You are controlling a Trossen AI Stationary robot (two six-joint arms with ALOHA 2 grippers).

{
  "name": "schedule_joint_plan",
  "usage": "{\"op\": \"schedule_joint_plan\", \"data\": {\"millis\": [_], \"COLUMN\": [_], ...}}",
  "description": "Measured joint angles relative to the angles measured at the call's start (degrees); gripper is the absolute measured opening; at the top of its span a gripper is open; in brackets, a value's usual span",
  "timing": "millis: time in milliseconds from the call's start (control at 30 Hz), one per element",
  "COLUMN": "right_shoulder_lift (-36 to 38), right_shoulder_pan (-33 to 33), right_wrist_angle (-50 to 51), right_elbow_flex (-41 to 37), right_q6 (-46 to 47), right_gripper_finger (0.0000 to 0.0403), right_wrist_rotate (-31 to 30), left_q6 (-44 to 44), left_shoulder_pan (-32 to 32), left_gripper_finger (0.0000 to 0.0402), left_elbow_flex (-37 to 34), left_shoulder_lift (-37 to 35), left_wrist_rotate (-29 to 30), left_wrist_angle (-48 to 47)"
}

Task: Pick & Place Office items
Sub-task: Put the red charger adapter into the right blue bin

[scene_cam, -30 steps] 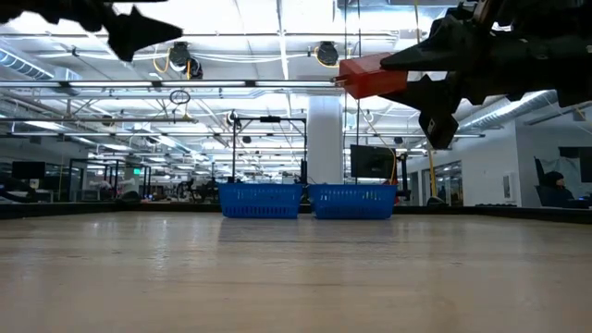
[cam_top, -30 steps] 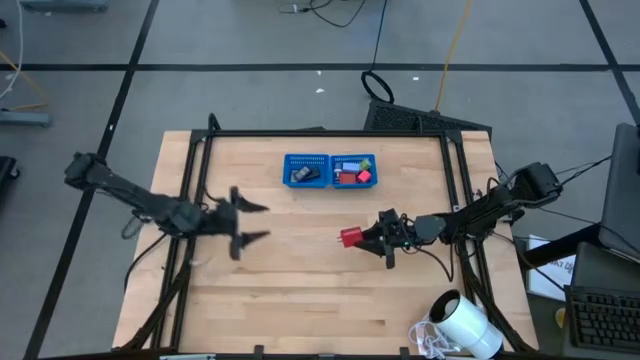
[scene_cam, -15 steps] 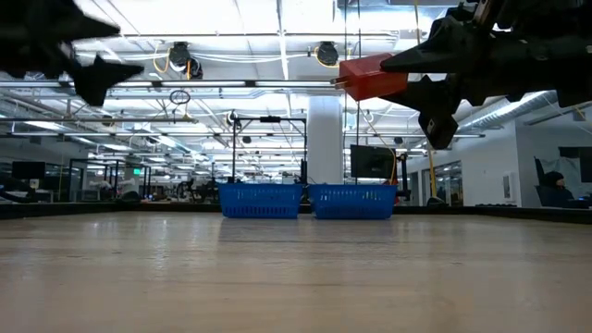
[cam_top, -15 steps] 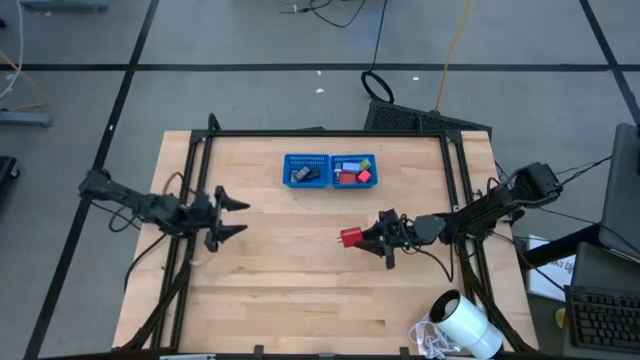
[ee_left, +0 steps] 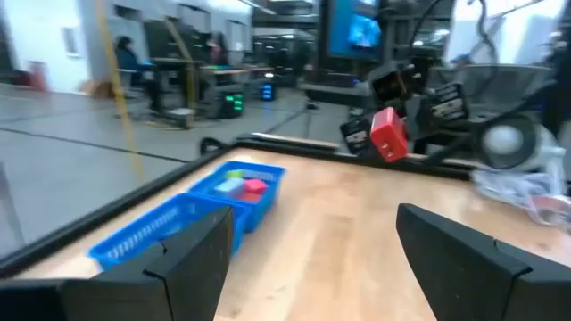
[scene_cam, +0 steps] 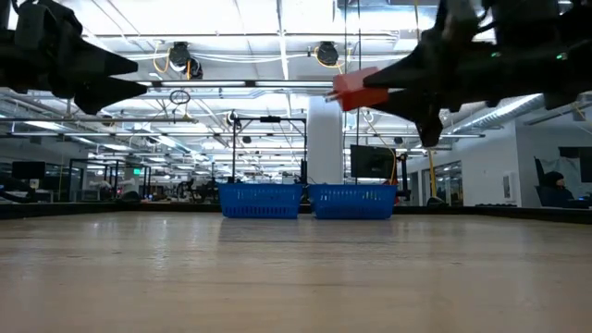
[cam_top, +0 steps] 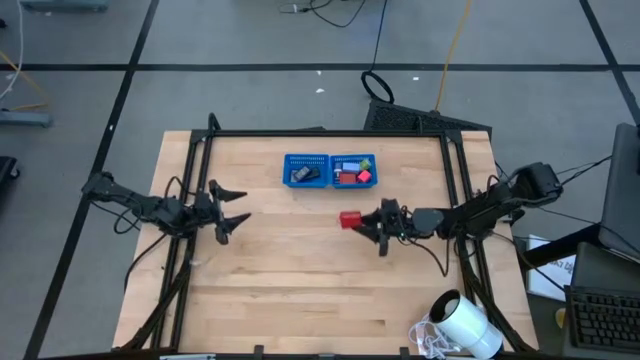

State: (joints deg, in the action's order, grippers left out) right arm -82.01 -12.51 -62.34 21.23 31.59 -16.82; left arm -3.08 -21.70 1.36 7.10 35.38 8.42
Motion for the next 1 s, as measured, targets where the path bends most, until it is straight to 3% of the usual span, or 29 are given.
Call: {"op": "schedule_joint_plan", "data": {"millis": [200, 500, 933, 1000], "right_shoulder_lift": [0.02, 0.0, -1.26, -1.58], "right_shoulder_pan": [8.73, 22.07, 27.52, 28.14], "right_wrist_angle": [2.01, 21.17, 22.24, 22.41], "right_elbow_flex": [0.53, 4.02, 4.04, 4.04], "right_q6": [-4.11, -6.99, -4.65, -3.72], "right_gripper_finger": [0.0118, 0.0118, 0.0118, 0.014], "right_wrist_rotate": [-3.87, -9.9, -10.25, -10.25], "left_q6": [-1.6, -1.62, -1.63, -1.63], "left_shoulder_pan": [-0.02, -0.02, -0.02, -0.02], "left_gripper_finger": [0.0309, 0.0309, 0.0319, 0.032], "left_elbow_flex": [-0.02, -0.02, -0.02, -0.02], "left_shoulder_lift": [-0.01, -0.01, -0.01, -0.01], "left_wrist_rotate": [1.64, 1.64, 1.64, 1.64], "left_wrist_angle": [0.48, 0.38, 0.38, 0.38]}}
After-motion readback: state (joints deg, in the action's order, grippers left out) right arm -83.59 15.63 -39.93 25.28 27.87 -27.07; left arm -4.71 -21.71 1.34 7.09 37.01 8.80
